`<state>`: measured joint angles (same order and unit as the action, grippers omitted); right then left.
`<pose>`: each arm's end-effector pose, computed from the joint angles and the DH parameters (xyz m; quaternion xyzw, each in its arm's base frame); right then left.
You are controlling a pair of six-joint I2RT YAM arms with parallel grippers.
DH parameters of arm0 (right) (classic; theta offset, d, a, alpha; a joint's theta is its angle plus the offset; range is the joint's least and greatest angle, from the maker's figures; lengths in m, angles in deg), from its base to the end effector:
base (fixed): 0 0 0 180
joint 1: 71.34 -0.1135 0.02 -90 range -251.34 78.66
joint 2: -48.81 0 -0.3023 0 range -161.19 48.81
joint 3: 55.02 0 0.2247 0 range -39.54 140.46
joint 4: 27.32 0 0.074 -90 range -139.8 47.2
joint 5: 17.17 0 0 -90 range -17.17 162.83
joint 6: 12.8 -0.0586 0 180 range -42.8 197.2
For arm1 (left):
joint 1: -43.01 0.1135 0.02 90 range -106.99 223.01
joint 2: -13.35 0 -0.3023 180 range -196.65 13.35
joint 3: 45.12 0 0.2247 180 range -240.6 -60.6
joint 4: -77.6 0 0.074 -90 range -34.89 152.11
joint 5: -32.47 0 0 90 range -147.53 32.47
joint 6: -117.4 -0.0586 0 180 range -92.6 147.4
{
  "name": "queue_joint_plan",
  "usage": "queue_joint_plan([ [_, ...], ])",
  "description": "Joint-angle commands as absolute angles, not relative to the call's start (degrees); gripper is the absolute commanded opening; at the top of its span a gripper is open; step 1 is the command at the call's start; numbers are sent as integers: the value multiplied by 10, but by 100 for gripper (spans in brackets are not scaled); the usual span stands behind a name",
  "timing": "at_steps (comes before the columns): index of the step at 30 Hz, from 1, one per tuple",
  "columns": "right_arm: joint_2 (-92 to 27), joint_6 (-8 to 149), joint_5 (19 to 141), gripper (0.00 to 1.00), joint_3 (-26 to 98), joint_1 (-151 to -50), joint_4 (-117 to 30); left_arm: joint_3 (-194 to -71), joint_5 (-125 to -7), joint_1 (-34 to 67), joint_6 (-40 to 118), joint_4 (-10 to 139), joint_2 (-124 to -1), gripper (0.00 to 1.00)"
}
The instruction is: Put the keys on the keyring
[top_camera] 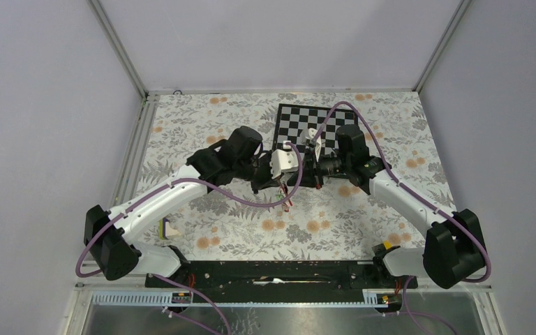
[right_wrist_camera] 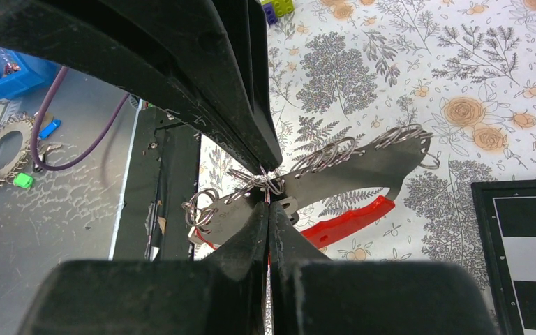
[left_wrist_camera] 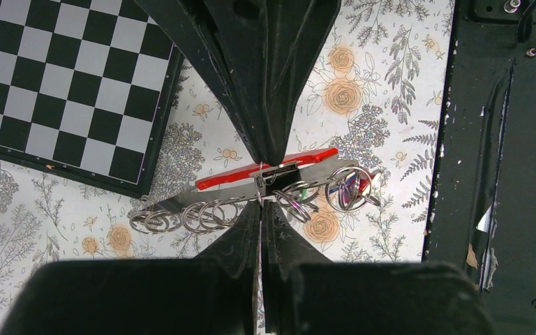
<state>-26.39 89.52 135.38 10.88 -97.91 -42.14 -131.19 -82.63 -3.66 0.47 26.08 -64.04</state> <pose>0.2063 0.1613 0.3282 -0.5050 0.5824 0.4900 0.4071 0.1667 -0.2130 0.3560 0.6055 0.6643 -0.2631 0.3506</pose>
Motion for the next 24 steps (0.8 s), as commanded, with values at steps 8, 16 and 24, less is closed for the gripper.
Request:
queue_joint_plan([
  [8,-269,894,1351,0,114,-978,-399,-1321,-846,-35,7,299,-625,0],
  [16,-263,880,1369,0,111,-980,-383,-1323,-847,-35,7,298,-632,0],
  [24,-264,877,1373,0,111,-984,-381,-1324,-846,-35,7,298,-634,0],
])
